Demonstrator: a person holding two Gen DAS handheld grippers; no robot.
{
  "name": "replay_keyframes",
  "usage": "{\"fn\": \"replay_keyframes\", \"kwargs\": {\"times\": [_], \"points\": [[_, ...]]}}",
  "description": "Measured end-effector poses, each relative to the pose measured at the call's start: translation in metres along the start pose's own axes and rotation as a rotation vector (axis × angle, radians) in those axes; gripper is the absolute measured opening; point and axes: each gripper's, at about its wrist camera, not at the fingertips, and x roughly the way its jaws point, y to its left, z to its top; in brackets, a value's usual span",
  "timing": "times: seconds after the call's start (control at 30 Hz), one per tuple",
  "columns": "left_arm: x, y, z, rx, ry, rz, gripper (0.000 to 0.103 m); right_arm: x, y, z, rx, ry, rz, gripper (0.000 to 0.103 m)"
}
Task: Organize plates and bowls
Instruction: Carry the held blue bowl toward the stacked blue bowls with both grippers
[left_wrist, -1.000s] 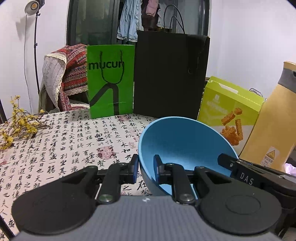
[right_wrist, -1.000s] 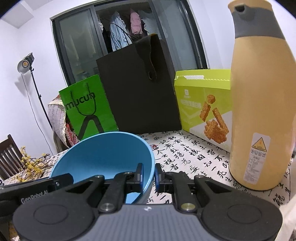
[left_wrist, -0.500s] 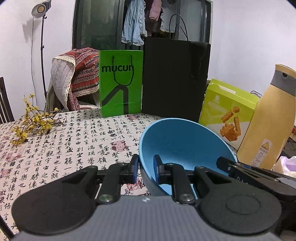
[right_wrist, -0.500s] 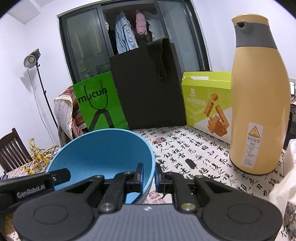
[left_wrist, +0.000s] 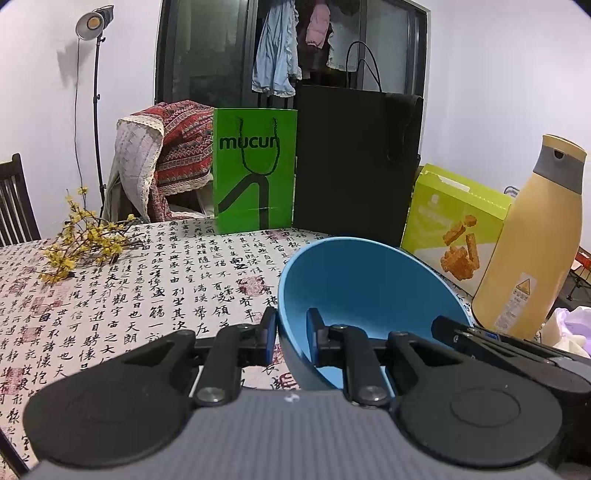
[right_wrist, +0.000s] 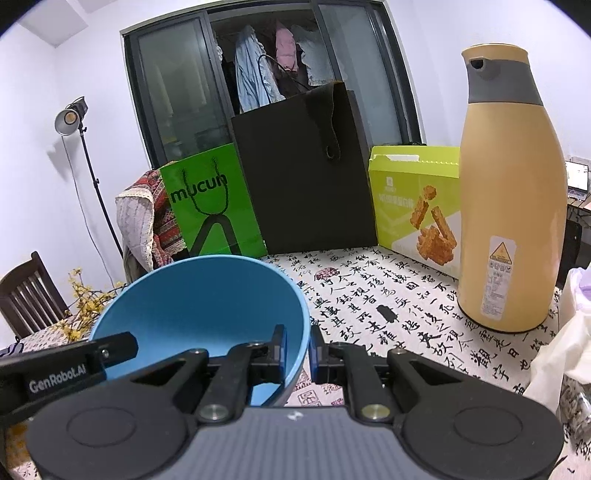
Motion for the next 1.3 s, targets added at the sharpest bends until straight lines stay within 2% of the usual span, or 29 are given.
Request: {"fn": "replay_keyframes", "kwargs": {"times": [0.47, 1.3], "points": [[-0.016, 0.005, -0.008, -0.008, -0.008, 0.015, 0.017, -0.013, 0.005, -0.007, -0.01, -0.005, 0.017, 0.012], [-0.049, 0.037, -0.018, -0.056, -0.025, 0.091, 0.017, -0.025, 0.034, -0.02, -0.042, 0.004, 0.1, 0.012]]}}
